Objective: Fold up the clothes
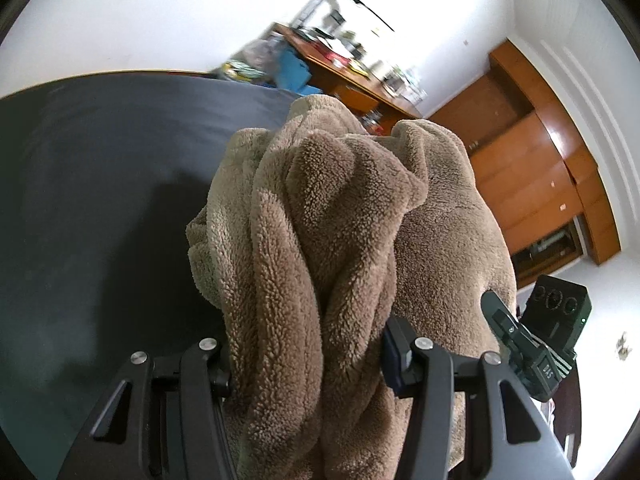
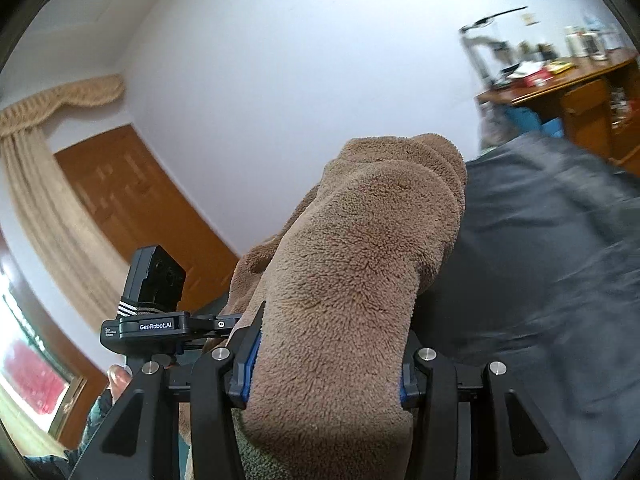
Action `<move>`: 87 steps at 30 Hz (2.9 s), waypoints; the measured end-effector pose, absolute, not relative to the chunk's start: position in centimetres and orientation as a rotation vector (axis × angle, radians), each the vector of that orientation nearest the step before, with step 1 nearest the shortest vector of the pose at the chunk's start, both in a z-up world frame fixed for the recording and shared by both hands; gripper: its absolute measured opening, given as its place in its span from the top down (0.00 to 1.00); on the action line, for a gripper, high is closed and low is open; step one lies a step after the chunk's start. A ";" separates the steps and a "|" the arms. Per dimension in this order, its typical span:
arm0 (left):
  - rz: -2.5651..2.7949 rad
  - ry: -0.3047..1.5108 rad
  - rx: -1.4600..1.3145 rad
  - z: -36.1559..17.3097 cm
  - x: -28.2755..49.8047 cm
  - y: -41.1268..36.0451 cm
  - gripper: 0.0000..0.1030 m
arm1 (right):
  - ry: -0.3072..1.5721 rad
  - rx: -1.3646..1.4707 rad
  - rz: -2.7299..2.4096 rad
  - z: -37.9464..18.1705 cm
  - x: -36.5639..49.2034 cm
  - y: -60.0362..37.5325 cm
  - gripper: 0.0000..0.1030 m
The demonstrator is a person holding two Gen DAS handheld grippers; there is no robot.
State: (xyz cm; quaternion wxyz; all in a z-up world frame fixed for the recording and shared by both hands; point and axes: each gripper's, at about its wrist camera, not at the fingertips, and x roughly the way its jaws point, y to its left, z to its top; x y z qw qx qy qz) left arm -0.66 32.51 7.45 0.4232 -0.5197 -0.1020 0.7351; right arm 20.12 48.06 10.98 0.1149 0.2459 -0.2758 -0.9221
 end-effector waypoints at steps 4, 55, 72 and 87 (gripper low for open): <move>1.803 -0.206 -1.310 6.9 -1.2 38.6 0.45 | -0.851 0.709 -2.770 11.0 21.6 52.4 0.51; 2.110 0.309 -1.228 3.5 11.1 35.8 0.05 | -0.147 1.330 -3.278 5.6 34.7 51.0 0.22; 2.122 0.075 -1.240 3.3 11.8 30.5 0.00 | -0.145 1.129 -3.271 8.7 36.3 48.4 0.20; 2.119 0.066 -1.219 3.2 13.2 28.8 0.00 | -0.165 1.402 -3.227 5.3 30.1 46.8 0.19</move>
